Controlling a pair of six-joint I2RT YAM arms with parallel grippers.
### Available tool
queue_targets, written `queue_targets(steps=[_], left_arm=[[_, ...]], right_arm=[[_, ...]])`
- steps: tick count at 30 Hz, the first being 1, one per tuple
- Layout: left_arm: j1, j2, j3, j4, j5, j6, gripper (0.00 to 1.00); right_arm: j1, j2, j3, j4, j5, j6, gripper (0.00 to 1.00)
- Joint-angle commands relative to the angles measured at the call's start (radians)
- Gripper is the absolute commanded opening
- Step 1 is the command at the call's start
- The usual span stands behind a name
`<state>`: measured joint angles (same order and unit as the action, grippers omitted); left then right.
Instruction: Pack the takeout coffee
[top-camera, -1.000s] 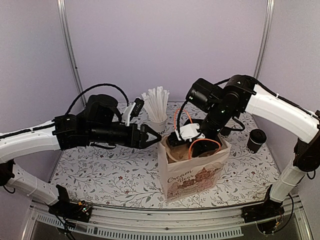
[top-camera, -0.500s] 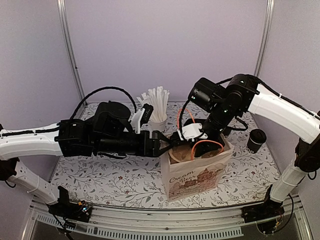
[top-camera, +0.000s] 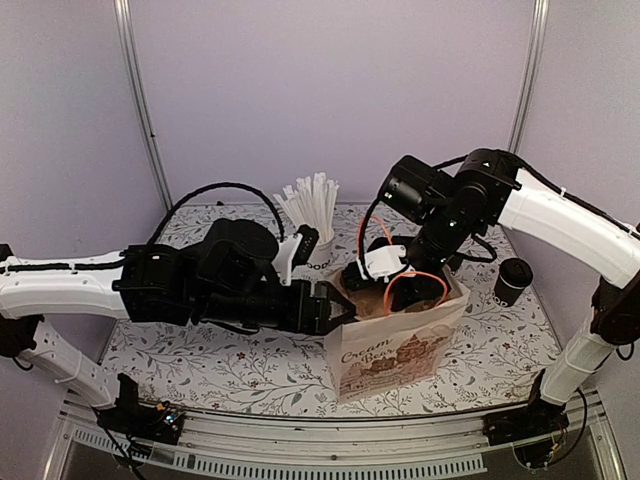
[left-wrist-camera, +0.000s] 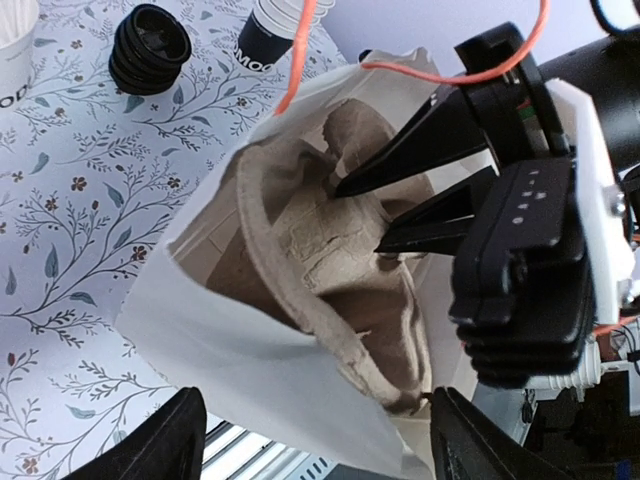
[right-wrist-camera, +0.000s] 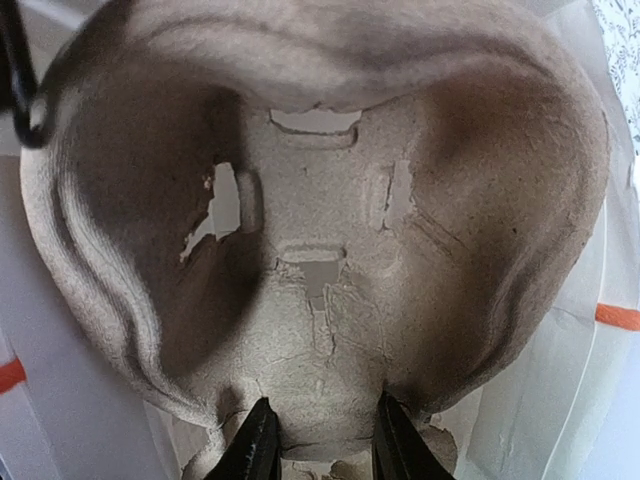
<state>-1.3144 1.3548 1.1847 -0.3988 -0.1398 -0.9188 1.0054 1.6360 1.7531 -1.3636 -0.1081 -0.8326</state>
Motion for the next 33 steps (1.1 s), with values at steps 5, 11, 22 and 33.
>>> queue_targets(steps=[5, 11, 22, 33], left_arm=[[-0.002, -0.06, -0.012, -0.109, -0.068, -0.021, 0.79], [0.003, -0.061, 0.004, -0.11, -0.077, -0.022, 0.79], [0.059, -0.119, -0.035, 0.031, -0.222, -0.088, 0.78], [0.117, -0.052, -0.027, 0.088, -0.166, -0.068, 0.79]], right_arm=[[0.001, -0.048, -0.04, -0.005, 0.048, 0.007, 0.28], [0.001, -0.052, -0.039, -0.005, 0.058, 0.01, 0.28], [0.001, -0.054, -0.035, -0.004, 0.058, 0.014, 0.29], [0.001, -0.053, -0.034, -0.004, 0.058, 0.016, 0.29]])
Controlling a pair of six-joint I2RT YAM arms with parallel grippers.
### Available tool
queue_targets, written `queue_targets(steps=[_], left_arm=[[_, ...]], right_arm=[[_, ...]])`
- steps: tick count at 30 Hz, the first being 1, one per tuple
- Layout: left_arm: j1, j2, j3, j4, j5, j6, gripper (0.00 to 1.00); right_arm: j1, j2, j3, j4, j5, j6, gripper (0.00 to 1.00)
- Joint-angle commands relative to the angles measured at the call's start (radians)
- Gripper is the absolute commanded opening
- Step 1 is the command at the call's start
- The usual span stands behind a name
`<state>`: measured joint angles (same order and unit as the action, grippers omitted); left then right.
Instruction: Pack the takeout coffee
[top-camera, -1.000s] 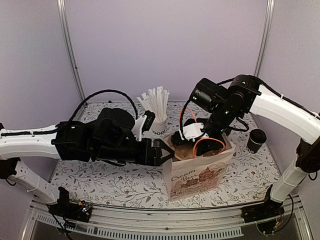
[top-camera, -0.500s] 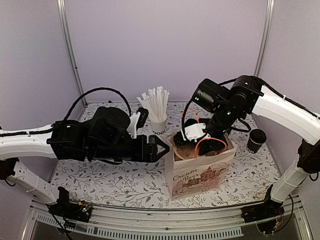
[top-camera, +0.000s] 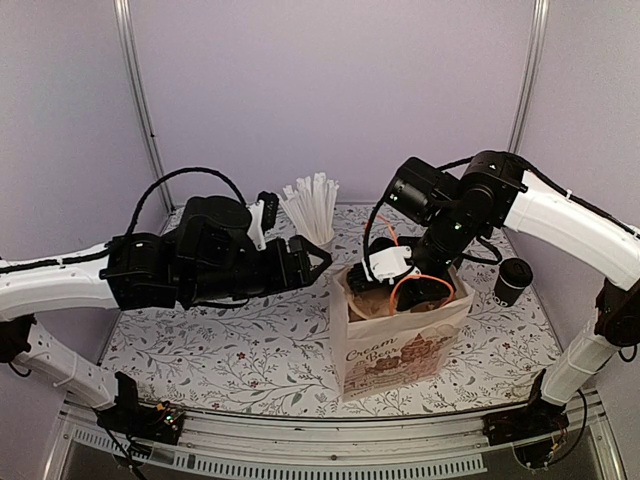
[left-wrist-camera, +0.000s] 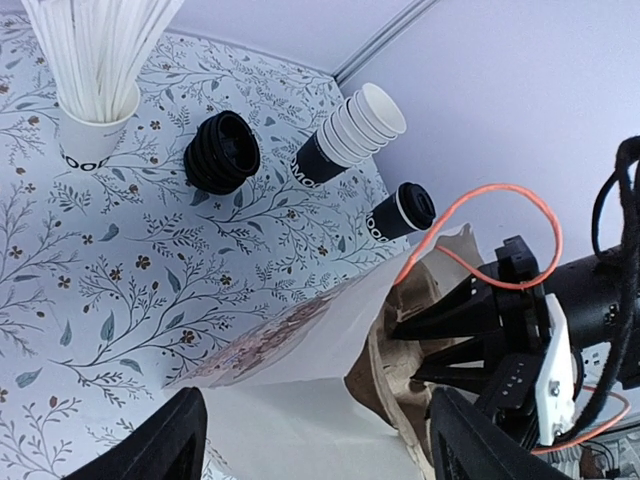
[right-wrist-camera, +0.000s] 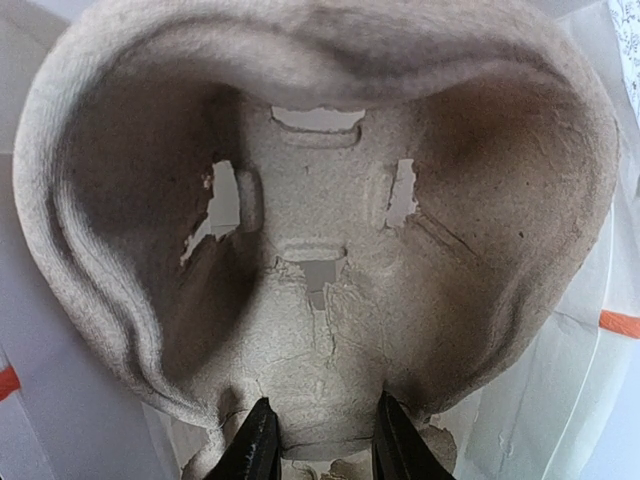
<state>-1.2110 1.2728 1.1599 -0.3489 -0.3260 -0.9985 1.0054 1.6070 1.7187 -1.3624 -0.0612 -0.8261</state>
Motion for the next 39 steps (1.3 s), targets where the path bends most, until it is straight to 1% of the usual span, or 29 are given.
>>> queue_targets(steps=[1, 10, 20, 26, 31, 34, 36, 39], left_arm=[[0.014, 0.037, -0.001, 0.04, 0.029, 0.017, 0.79], [0.037, 0.062, -0.008, 0.053, 0.042, 0.025, 0.79], [0.056, 0.137, 0.027, 0.025, 0.134, 0.078, 0.78], [0.056, 0.133, 0.05, -0.077, 0.125, 0.095, 0.78], [0.072, 0.089, 0.083, -0.242, 0.124, 0.156, 0.78], [0.097, 0.093, 0.131, -0.302, 0.18, 0.214, 0.78], [0.111, 0.106, 0.153, -0.322, 0.215, 0.241, 0.78], [0.113, 0.107, 0.174, -0.307, 0.233, 0.265, 0.78]], right_arm=[[0.001, -0.024, 0.001, -0.005, 0.011, 0.011, 0.29], [0.001, -0.025, -0.007, -0.007, 0.009, 0.013, 0.29], [0.001, -0.022, -0.008, -0.006, 0.01, 0.015, 0.29], [0.001, -0.03, -0.021, -0.006, 0.02, 0.015, 0.29], [0.001, -0.045, -0.04, -0.006, 0.042, 0.013, 0.29], [0.002, -0.043, -0.045, -0.006, 0.051, 0.011, 0.29], [0.002, -0.036, -0.05, -0.007, 0.055, 0.011, 0.29], [0.001, -0.023, -0.057, -0.007, 0.055, 0.008, 0.29]])
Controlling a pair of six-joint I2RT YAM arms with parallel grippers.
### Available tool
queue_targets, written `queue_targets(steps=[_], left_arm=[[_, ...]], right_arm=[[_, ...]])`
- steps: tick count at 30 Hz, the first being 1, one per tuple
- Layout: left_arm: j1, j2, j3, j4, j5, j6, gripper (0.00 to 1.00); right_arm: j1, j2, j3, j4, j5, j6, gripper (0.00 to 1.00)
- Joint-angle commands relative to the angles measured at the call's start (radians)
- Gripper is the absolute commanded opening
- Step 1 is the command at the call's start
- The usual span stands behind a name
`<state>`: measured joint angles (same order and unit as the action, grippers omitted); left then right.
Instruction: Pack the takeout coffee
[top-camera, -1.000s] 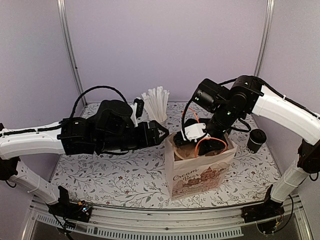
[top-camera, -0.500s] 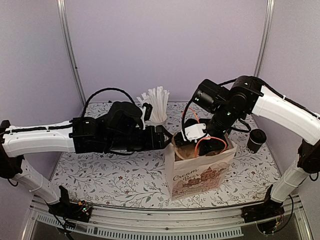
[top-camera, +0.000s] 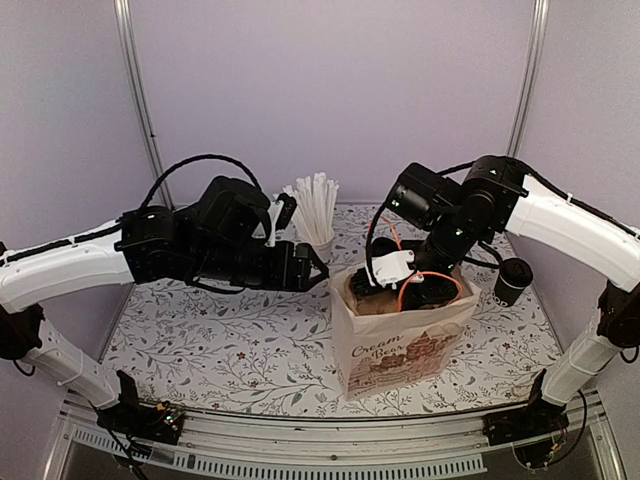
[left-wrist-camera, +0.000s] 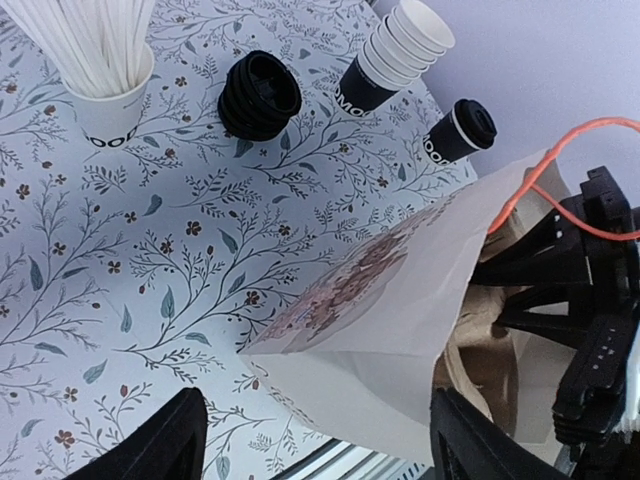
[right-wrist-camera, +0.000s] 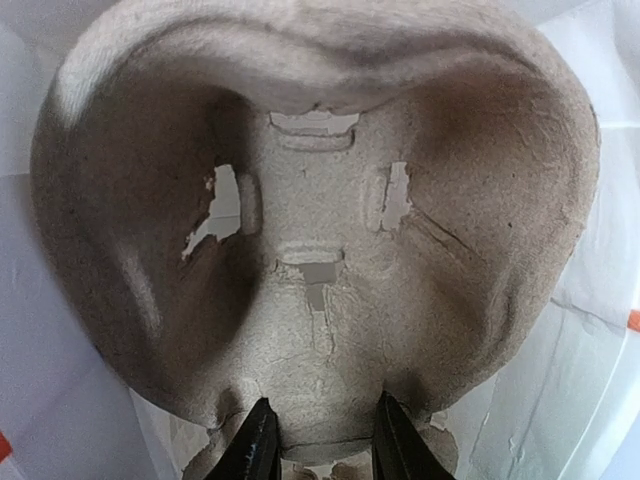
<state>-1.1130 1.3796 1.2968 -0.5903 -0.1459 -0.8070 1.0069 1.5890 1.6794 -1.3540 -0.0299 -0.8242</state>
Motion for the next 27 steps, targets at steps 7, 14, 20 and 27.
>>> queue_targets(steps=[7, 14, 20, 27], left_arm=[[0.017, -0.101, 0.029, 0.046, -0.032, 0.112, 0.79], [0.041, -0.237, -0.044, 0.033, -0.107, 0.097, 0.79], [0.057, -0.316, -0.089, 0.022, -0.144, 0.083, 0.79], [0.06, -0.339, -0.131, 0.037, -0.147, 0.063, 0.79]], right_arm=[[-0.001, 0.041, -0.026, -0.015, 0.054, -0.009, 0.29], [0.0, 0.069, -0.045, -0.014, -0.014, -0.017, 0.29], [0.0, 0.086, -0.116, 0.026, -0.059, -0.016, 0.29], [0.0, 0.081, -0.234, 0.125, -0.077, -0.017, 0.29]])
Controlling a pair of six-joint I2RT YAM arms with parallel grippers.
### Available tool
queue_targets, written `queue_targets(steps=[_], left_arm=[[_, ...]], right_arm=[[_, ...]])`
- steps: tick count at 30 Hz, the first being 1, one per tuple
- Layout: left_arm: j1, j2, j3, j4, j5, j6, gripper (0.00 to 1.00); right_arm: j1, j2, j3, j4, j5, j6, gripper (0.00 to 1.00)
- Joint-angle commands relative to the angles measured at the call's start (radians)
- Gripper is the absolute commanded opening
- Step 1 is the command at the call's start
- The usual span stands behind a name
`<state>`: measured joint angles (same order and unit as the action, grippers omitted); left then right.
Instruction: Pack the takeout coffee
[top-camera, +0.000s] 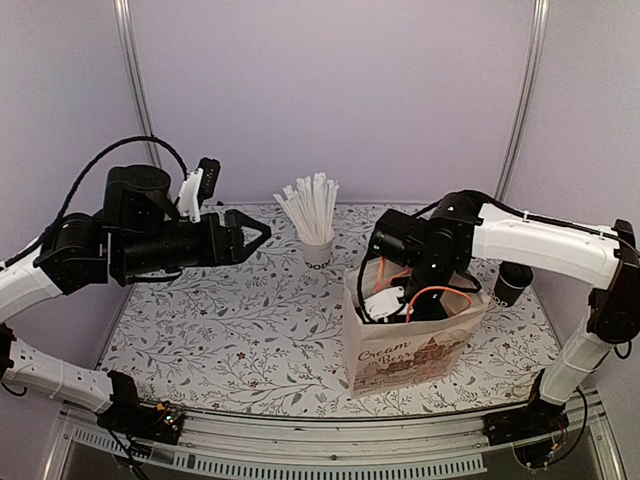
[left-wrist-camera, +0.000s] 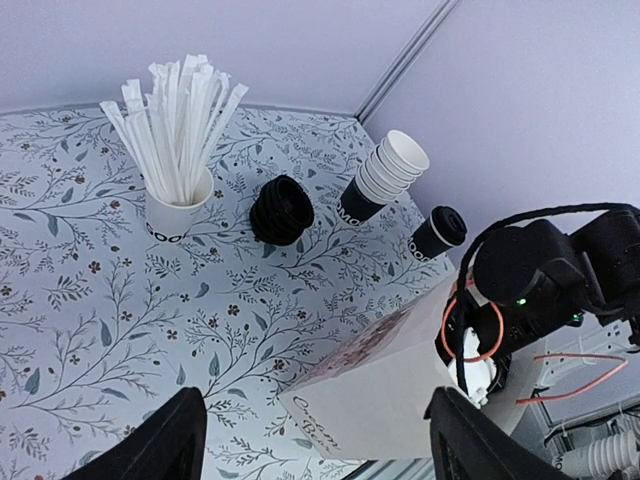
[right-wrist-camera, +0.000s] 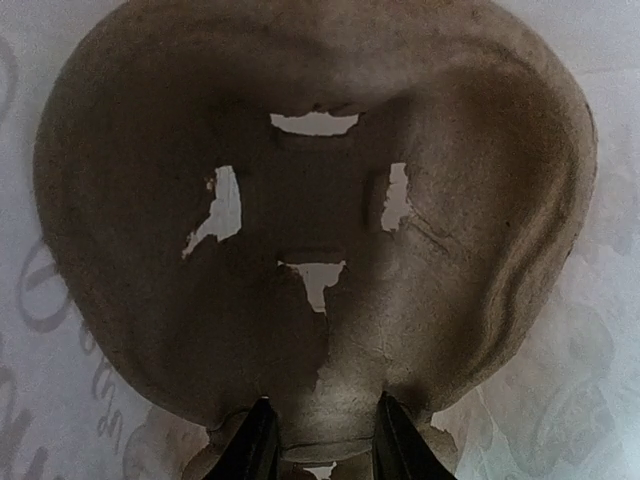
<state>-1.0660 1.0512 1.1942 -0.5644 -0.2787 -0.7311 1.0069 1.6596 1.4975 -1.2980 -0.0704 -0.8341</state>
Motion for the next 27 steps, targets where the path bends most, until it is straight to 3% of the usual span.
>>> queue_targets(steps=[1, 27], left_arm=[[0.013, -0.01, -0.033, 0.015, -0.012, -0.014, 0.79], [0.016, -0.002, -0.088, 0.053, 0.028, -0.03, 0.79]], right_arm=[[0.0, 0.008, -0.07, 0.089, -0.038, -0.004, 0.29], [0.0, 0.073, -0.365, 0.38, -0.097, 0.064, 0.32]])
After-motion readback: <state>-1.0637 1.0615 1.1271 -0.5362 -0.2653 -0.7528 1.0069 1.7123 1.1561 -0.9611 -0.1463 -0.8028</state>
